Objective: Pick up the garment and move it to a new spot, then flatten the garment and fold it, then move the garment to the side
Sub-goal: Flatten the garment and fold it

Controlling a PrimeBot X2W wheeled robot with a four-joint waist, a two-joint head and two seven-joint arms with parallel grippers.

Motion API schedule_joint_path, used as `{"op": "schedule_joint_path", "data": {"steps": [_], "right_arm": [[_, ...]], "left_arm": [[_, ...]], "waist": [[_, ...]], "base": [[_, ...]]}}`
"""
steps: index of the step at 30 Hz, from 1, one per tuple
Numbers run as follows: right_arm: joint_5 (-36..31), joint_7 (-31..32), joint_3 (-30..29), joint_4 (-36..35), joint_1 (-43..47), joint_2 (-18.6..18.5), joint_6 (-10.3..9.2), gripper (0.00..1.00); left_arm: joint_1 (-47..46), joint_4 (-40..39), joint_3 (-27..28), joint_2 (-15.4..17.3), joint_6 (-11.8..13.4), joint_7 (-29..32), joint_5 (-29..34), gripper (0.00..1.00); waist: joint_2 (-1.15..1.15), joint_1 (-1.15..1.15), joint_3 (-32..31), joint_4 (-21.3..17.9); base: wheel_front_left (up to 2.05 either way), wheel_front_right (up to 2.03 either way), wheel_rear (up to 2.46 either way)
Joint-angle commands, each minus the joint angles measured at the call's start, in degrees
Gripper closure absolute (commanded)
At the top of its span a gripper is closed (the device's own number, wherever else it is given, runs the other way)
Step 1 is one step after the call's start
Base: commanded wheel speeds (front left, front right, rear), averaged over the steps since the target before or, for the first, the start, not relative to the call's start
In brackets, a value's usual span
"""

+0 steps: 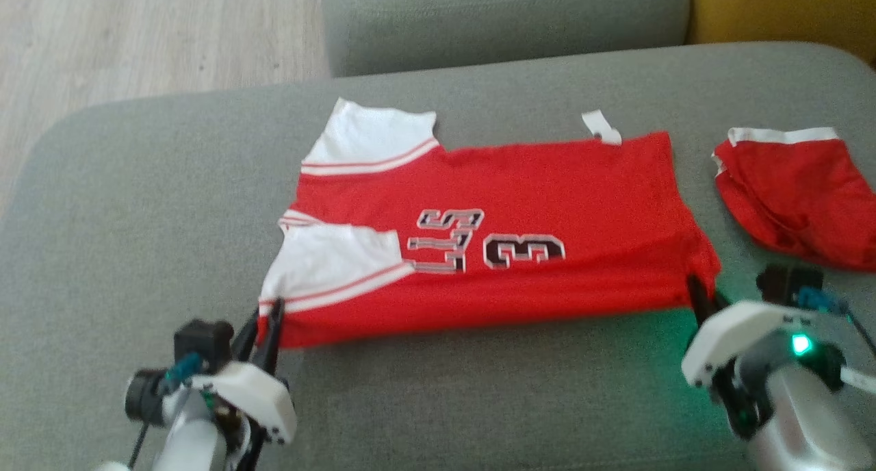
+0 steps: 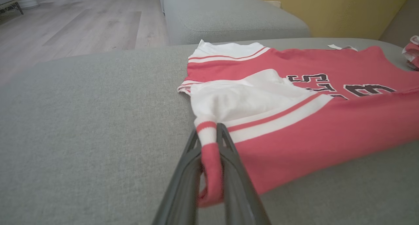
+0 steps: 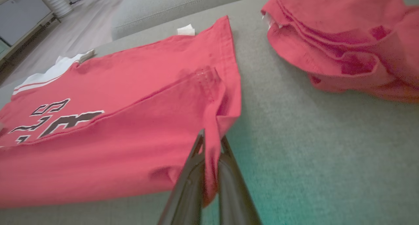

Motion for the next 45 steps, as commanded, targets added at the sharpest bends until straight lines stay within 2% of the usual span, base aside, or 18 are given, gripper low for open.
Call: {"op": "schedule_joint_path", "data": {"steps": [1,5,11,12,13,14,15,23,32,35,40,42,45], "right_arm": [[0.57,0.48,0.58,-2.97,0.44,-1.32,-0.04,1.0],[0.07,3.06,-0.77,-8.86,6.39,-2.3,-0.04,1.0],[-0.12,7.4,-4.91,-17.12,13.3,-0.71,-0.04,1.0],[-0.44,7.9,-5.37,-18.28,13.98,-0.43,-0.04,0.11],[-0.82,8.37,-5.92,-19.29,14.54,-0.13,-0.04,0.0],[-1.17,8.81,-6.49,-20.22,14.97,0.24,-0.04,0.0],[-1.57,9.07,-6.93,-21.18,15.23,0.61,-0.04,0.0],[-5.34,6.61,-8.6,-27.17,14.61,2.93,-0.04,0.0],[-6.58,1.38,-6.37,-29.43,10.59,3.65,-0.04,0.0],[-6.78,0.59,-5.65,-29.59,7.86,3.3,-0.04,0.0],[-7.05,0.49,-3.14,-29.42,2.01,1.71,-0.04,0.0],[-6.98,0.72,-1.66,-29.35,-1.33,0.94,-0.04,0.0],[-6.71,0.7,-0.02,-28.73,-5.97,-0.12,-0.04,0.0]], "left_arm": [[-0.81,-1.93,2.07,1.94,0.11,-0.71,-0.53,1.0],[2.96,-3.47,1.24,2.09,-0.27,-0.1,-1.51,1.0],[6.47,-6.81,-0.84,2.0,-0.55,2.19,-1.96,1.0],[6.61,-6.99,-1.05,2.01,-0.47,2.51,-1.88,0.97],[6.68,-7.09,-1.23,1.95,-0.38,2.78,-1.88,0.73],[6.68,-7.11,-1.31,1.79,-0.33,3.04,-2.04,0.31],[6.6,-7.22,-1.36,1.73,-0.1,3.03,-2.02,0.0],[4.24,-9.44,-0.22,1.15,1.89,0.43,-2.46,0.0],[-2.1,-15.31,1.06,1.41,1.29,-0.66,-2.54,0.0],[-7.88,-14.64,0.12,2.97,0.43,0.01,-1.8,0.0],[-20.45,-10.5,-3.44,7.63,-1.11,6.37,-2.19,0.0],[-25.9,-8.39,-6.44,10.34,-1.31,10.06,-3.25,0.0],[-33.47,-5.36,-13.95,14.5,-1.35,15.89,-8.71,0.0]], "waist": [[0.0,0.01,-0.92,-0.24],[0.0,0.01,-1.98,-0.36],[0.0,0.01,-2.25,-0.1],[0.0,0.01,-2.23,-0.06],[0.0,0.01,-2.22,-0.03],[0.0,0.01,-2.21,0.01],[0.0,0.01,-2.2,0.02],[0.0,0.01,-1.53,-0.49],[0.0,0.01,2.57,-1.67],[0.0,0.01,5.3,-2.27],[0.0,0.01,10.67,-4.12],[0.0,0.01,13.5,-5.45],[0.0,0.01,16.66,-7.03]], "base": [[0.0,0.0,0.0],[0.0,0.0,0.0],[0.0,0.0,0.0],[0.0,0.0,0.0],[0.0,0.0,0.0],[0.0,0.0,0.0],[0.0,0.0,0.0],[0.0,0.0,0.0],[0.0,0.0,0.0],[0.0,0.0,0.0],[0.0,0.0,0.0],[0.0,0.0,0.0],[0.0,0.0,0.0]]}}
